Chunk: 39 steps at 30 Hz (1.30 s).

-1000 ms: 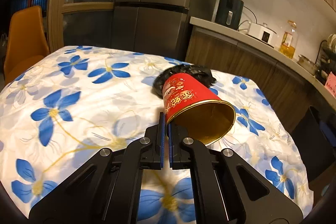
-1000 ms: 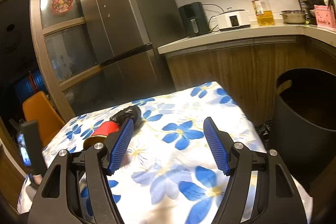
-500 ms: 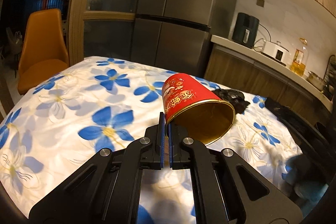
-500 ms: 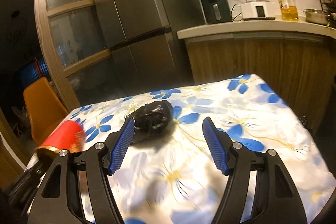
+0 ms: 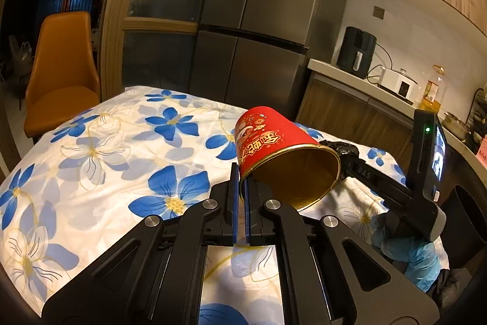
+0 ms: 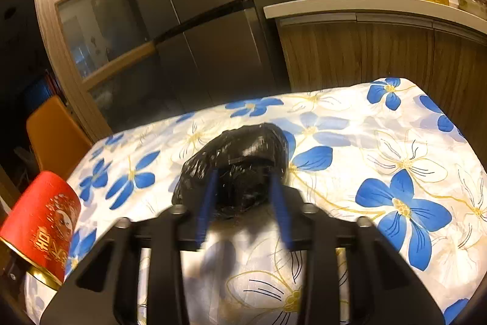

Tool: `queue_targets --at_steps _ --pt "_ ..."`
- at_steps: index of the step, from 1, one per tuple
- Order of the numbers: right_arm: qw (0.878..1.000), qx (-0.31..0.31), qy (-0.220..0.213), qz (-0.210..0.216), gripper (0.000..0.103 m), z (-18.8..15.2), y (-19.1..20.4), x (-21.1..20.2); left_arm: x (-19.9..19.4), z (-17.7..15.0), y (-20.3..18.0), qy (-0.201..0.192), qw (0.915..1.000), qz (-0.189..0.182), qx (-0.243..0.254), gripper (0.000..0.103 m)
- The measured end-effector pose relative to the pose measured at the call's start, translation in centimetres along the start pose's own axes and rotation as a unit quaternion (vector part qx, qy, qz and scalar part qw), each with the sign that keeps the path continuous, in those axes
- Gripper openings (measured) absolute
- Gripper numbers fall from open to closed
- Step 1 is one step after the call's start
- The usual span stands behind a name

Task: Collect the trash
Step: 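Grasp the small red printed cup with the left tool while the right tool grasps the black bag, then carry the small red cup and black bag over the black bin with both tools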

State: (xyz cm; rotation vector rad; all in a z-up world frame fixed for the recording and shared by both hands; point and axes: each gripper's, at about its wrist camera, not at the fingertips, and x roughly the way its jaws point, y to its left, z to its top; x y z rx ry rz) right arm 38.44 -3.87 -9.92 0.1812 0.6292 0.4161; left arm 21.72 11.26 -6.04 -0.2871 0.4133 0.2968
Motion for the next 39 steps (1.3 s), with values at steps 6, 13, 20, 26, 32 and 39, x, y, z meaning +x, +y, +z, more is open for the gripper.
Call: queue_targets --at_steps 6,13,20,26,32,39 --pt "1.0 -0.018 -0.016 0.013 0.007 -0.1 0.7 -1.1 0.2 0.0 0.0 0.004 1.0 -0.001 -0.001 0.002" --pt "0.999 -0.025 -0.041 0.019 0.006 -0.2 0.6 -4.2 -0.4 0.2 -0.5 0.001 1.0 0.001 0.003 0.002" --pt "0.997 -0.019 -0.071 0.02 0.006 -0.5 -1.1 -9.1 -1.4 0.3 -2.2 -0.004 0.9999 -0.009 0.012 0.002" --pt "0.995 -0.01 -0.095 0.004 0.006 -1.2 -3.4 -13.9 -2.7 0.0 -5.3 -0.007 0.999 -0.031 0.031 0.002" --pt "0.992 -0.003 -0.123 -0.023 0.005 -1.7 -6.4 -18.6 -3.8 -0.4 -9.8 -0.008 0.9961 -0.067 0.057 0.002" --pt "0.986 0.015 -0.155 -0.068 0.005 -2.0 -10.8 -23.6 -4.7 -1.3 -16.3 -0.007 0.988 -0.126 0.09 0.002"
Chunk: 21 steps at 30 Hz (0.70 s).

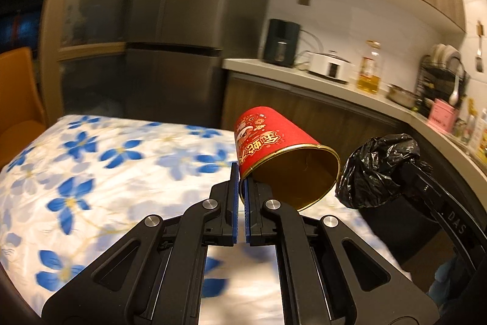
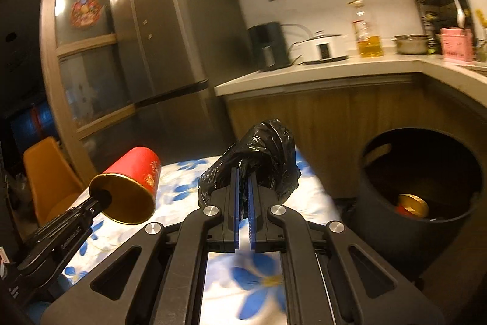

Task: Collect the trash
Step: 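Carry the small red cup and black bag over the black bin with both tools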

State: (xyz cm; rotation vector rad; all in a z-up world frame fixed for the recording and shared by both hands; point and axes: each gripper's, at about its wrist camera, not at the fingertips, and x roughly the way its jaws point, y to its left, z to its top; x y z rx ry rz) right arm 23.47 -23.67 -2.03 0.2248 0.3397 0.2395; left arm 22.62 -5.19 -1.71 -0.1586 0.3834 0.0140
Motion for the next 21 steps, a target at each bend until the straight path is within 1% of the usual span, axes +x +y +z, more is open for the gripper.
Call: queue_targets --at_steps 7,13,17,21 --pt "0.997 0.018 -0.033 -0.061 0.005 1.3 -5.6 -3.8 0.8 0.2 -7.0 -0.006 0.9976 -0.06 0.034 0.002" --pt "0.992 0.035 -0.054 -0.109 0.005 1.8 -9.7 -6.1 1.6 0.2 -12.0 -0.004 0.9935 -0.101 0.052 0.002" --pt "0.988 0.046 -0.063 -0.13 0.005 2.1 -11.8 -7.0 2.5 -0.1 -15.4 -0.003 0.9897 -0.124 0.072 0.002" --pt "0.986 0.052 -0.069 -0.145 0.005 2.4 -13.1 -7.3 3.2 -0.3 -18.0 -0.001 0.9864 -0.14 0.085 0.002"
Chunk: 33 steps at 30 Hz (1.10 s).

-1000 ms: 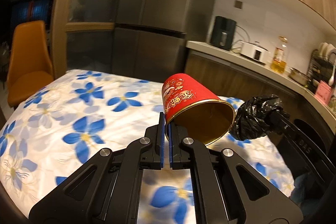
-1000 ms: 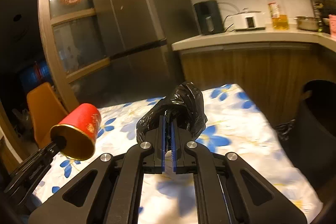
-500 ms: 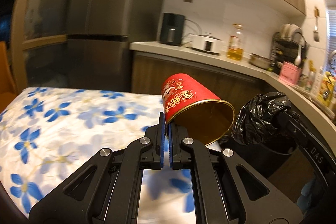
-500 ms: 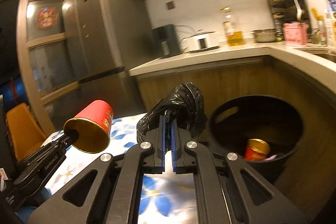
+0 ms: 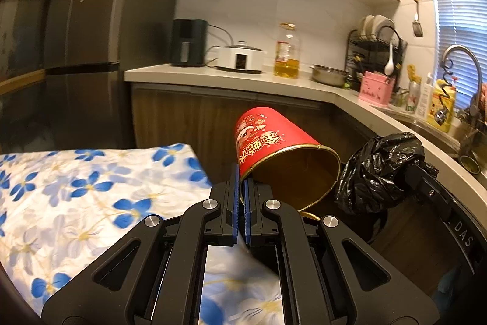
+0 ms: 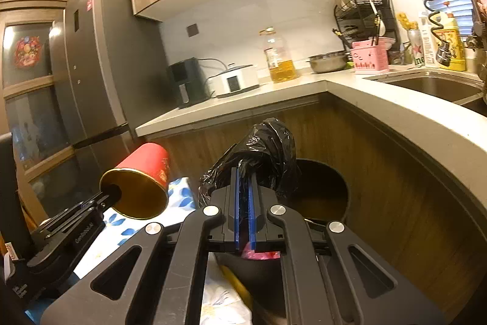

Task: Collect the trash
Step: 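Carry the small red cup and black bag over the black bin with both tools, then open both tools to drop the small red cup and black bag into the bin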

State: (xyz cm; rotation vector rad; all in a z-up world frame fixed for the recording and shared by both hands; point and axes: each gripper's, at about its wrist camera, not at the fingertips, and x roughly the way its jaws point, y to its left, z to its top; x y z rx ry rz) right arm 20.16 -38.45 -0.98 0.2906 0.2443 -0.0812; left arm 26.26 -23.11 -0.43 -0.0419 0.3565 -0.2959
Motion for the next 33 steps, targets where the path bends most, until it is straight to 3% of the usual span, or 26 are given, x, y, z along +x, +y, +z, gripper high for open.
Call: queue_targets --at_steps 12,25,28,29,30,33 --pt "1.0 0.014 0.0 -0.019 0.005 0.5 -2.6 1.3 3.4 0.1 -3.8 0.018 0.9991 -0.029 0.025 0.002" --pt "0.999 0.022 0.019 -0.018 0.007 0.2 -3.9 3.3 5.9 -0.6 -4.9 0.043 0.9977 -0.044 0.028 0.003" --pt "0.999 0.024 0.03 -0.016 0.011 -0.1 -4.2 3.9 6.3 -0.9 -5.1 0.051 0.9969 -0.052 0.031 0.003" --pt "0.999 0.025 0.034 -0.014 0.017 -0.2 -4.3 4.1 6.4 -1.0 -5.1 0.053 0.9967 -0.052 0.033 0.004" --pt "0.999 0.027 0.038 -0.012 0.024 -0.2 -4.4 4.3 6.5 -1.1 -5.1 0.055 0.9966 -0.05 0.036 0.007" --pt "0.999 0.032 0.04 -0.013 0.026 -0.3 -4.6 4.3 6.5 -1.4 -4.8 0.058 0.9966 -0.049 0.033 0.018"
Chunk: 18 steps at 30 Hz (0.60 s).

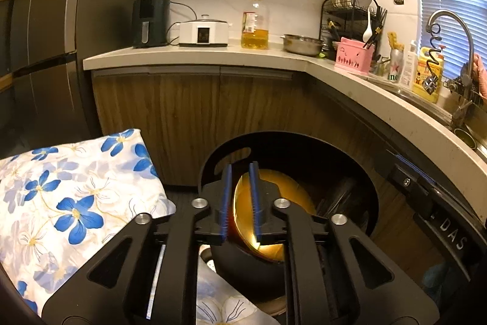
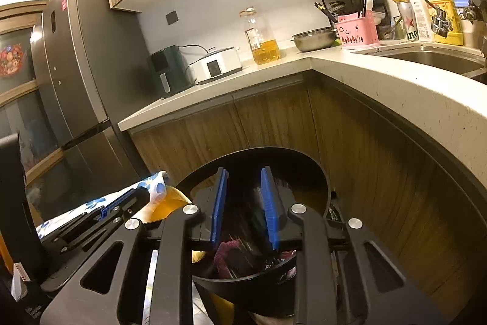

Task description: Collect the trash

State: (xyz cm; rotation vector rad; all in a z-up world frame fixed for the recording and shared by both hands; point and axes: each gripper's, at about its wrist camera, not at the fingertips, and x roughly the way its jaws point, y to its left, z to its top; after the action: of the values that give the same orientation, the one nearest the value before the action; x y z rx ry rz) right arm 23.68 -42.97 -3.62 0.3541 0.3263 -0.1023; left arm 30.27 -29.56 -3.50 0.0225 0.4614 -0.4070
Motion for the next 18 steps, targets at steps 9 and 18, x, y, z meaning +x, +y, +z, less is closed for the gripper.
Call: queue_targets --at_steps 9,18 --pt "1.0 -0.013 -0.003 -0.017 0.058 -0.6 0.9 -1.7 -2.3 -0.5 2.4 -0.014 0.9989 0.034 -0.03 0.069" --pt "0.999 -0.048 0.008 -0.02 0.085 -1.7 4.6 -3.9 -7.6 -2.3 5.6 -0.02 0.9934 0.11 -0.025 0.084"
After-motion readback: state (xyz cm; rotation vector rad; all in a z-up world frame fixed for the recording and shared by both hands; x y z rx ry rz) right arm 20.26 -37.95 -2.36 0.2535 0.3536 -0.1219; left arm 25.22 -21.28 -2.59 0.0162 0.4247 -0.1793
